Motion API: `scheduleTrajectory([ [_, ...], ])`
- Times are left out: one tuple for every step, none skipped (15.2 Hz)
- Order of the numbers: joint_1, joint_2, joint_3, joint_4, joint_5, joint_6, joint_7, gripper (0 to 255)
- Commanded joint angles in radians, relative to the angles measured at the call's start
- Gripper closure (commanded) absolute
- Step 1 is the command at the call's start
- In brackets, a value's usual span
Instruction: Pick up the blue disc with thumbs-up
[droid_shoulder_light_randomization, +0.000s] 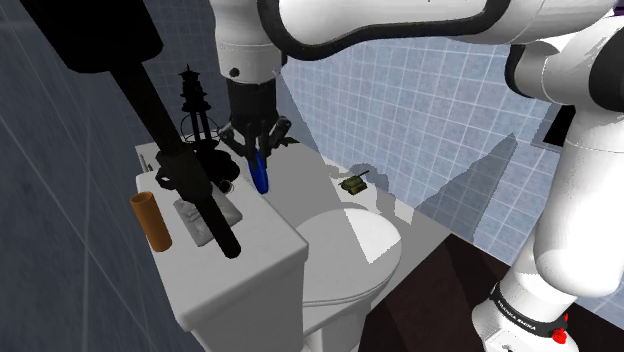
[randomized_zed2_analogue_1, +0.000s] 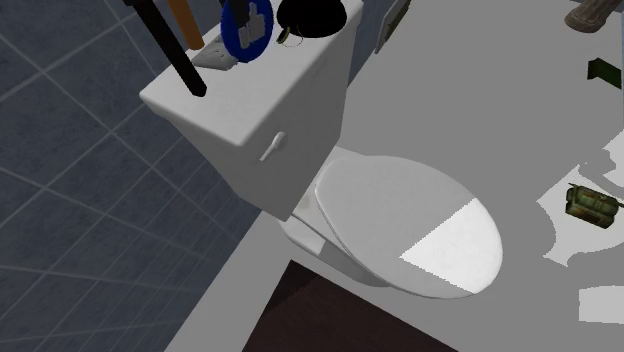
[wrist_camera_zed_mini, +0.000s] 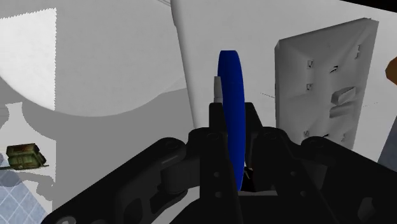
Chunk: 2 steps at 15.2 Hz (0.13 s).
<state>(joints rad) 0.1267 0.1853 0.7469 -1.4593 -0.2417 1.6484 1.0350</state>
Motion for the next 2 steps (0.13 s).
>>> scheduleTrajectory([
  [0.004, 0.007, 0.000, 0.023, -0.004, -0.018, -0.001, 255],
  [0.004, 0.007, 0.000, 0.023, -0.004, -0.018, -0.001, 255],
])
